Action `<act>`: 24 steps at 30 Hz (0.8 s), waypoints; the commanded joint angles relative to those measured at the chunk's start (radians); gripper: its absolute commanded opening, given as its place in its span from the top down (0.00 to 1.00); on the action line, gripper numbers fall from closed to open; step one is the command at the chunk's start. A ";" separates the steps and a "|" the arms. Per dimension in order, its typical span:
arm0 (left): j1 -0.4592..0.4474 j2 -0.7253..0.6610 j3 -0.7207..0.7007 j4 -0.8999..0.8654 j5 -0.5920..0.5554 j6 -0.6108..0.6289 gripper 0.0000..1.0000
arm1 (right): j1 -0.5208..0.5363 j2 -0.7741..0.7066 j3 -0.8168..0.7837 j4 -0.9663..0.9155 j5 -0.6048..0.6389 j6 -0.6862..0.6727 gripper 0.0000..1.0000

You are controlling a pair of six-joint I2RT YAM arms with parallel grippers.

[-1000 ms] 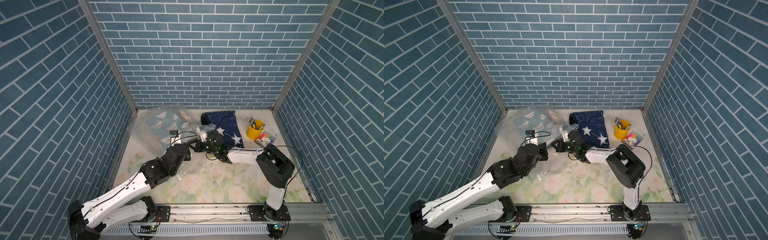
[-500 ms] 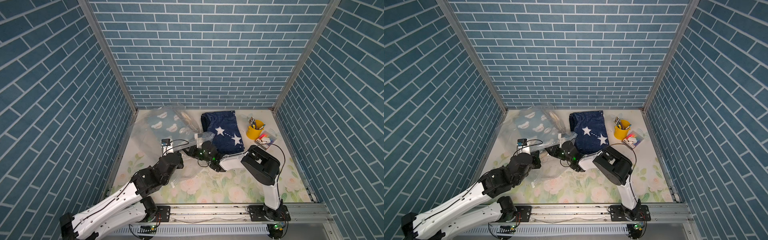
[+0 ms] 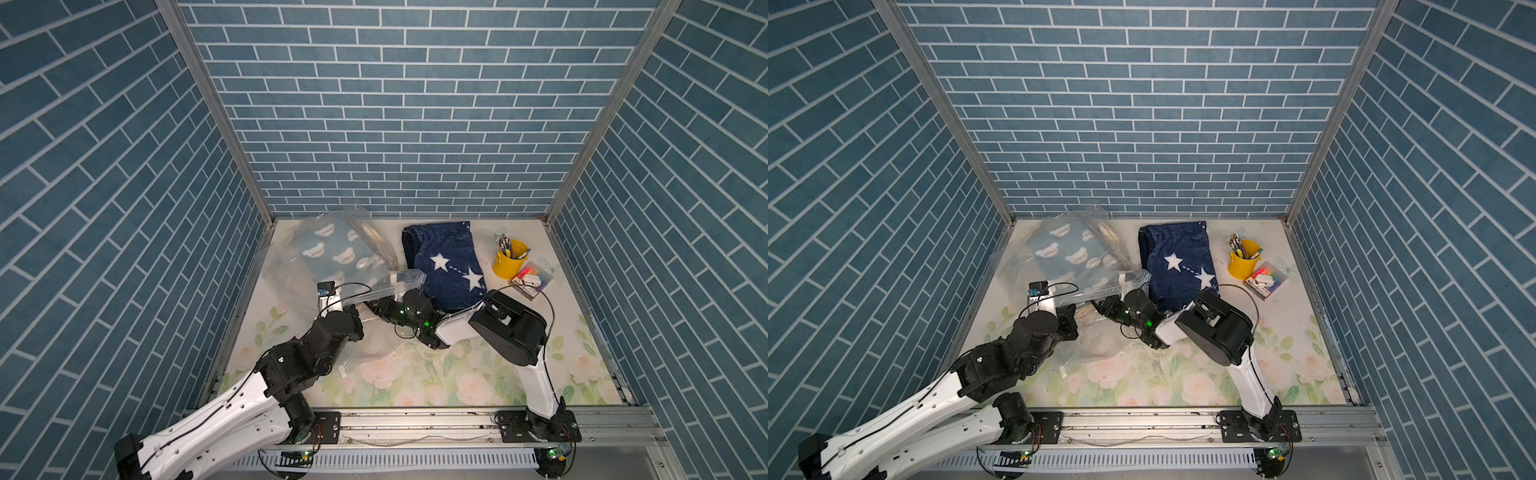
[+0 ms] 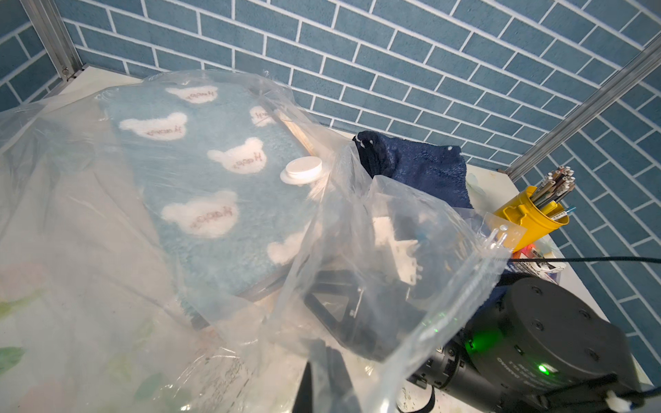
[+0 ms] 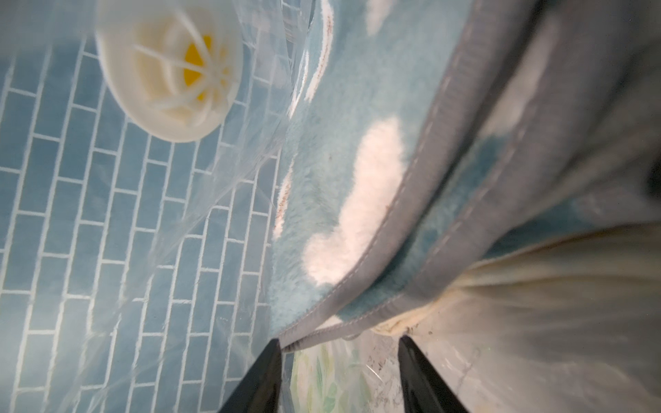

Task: Take the blanket out of the vacuum bag
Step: Take out the blanket from the vacuum bag.

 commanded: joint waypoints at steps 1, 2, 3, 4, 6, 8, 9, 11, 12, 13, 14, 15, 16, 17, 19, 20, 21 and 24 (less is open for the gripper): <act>0.003 -0.004 -0.009 0.032 -0.018 0.003 0.98 | -0.014 0.045 0.028 0.031 0.001 0.040 0.45; 0.003 -0.001 -0.011 0.037 -0.014 0.004 0.98 | -0.018 0.054 0.041 0.020 0.000 0.041 0.45; 0.003 0.003 -0.012 0.040 -0.009 0.003 0.98 | -0.018 0.064 0.054 0.018 -0.003 0.043 0.44; 0.003 0.008 -0.012 0.043 -0.008 0.004 0.98 | -0.021 0.065 0.067 0.022 -0.010 0.050 0.44; 0.003 0.016 -0.012 0.047 -0.005 0.005 0.98 | -0.024 0.113 0.090 0.032 -0.018 0.063 0.45; 0.003 0.022 -0.012 0.048 -0.003 0.007 0.99 | -0.026 0.127 0.115 0.034 -0.029 0.063 0.46; 0.003 0.022 -0.012 0.049 -0.003 0.007 0.99 | -0.027 0.127 0.122 0.035 -0.030 0.061 0.48; 0.003 0.020 -0.016 0.051 -0.003 0.006 0.99 | -0.023 0.122 0.127 0.036 -0.034 0.058 0.53; 0.003 0.019 -0.018 0.049 -0.003 0.006 0.99 | -0.026 0.118 0.125 0.039 -0.035 0.057 0.57; 0.003 0.018 -0.019 0.049 -0.002 0.007 0.99 | -0.023 0.108 0.118 0.048 -0.036 0.054 0.60; 0.003 0.017 -0.019 0.049 -0.003 0.007 0.99 | -0.021 0.096 0.111 0.049 -0.036 0.051 0.63; 0.003 0.017 -0.021 0.048 -0.005 0.006 0.99 | -0.021 0.088 0.105 0.050 -0.038 0.048 0.67; 0.003 0.017 -0.022 0.050 -0.005 0.008 0.99 | -0.021 0.079 0.101 0.056 -0.044 0.047 0.70; 0.003 0.017 -0.022 0.051 -0.005 0.009 0.99 | -0.021 0.079 0.097 0.061 -0.049 0.048 0.74; 0.003 0.018 -0.022 0.054 -0.008 0.009 0.99 | -0.019 0.048 0.097 0.070 -0.060 0.046 0.81; 0.003 0.020 -0.021 0.054 -0.008 0.010 0.99 | -0.018 0.043 0.100 0.070 -0.067 0.043 0.82; 0.003 0.021 -0.020 0.054 -0.008 0.010 0.99 | -0.018 0.041 0.108 0.065 -0.072 0.037 0.85; 0.004 0.025 -0.016 0.052 -0.009 0.011 0.99 | -0.018 0.037 0.124 0.060 -0.086 0.030 0.92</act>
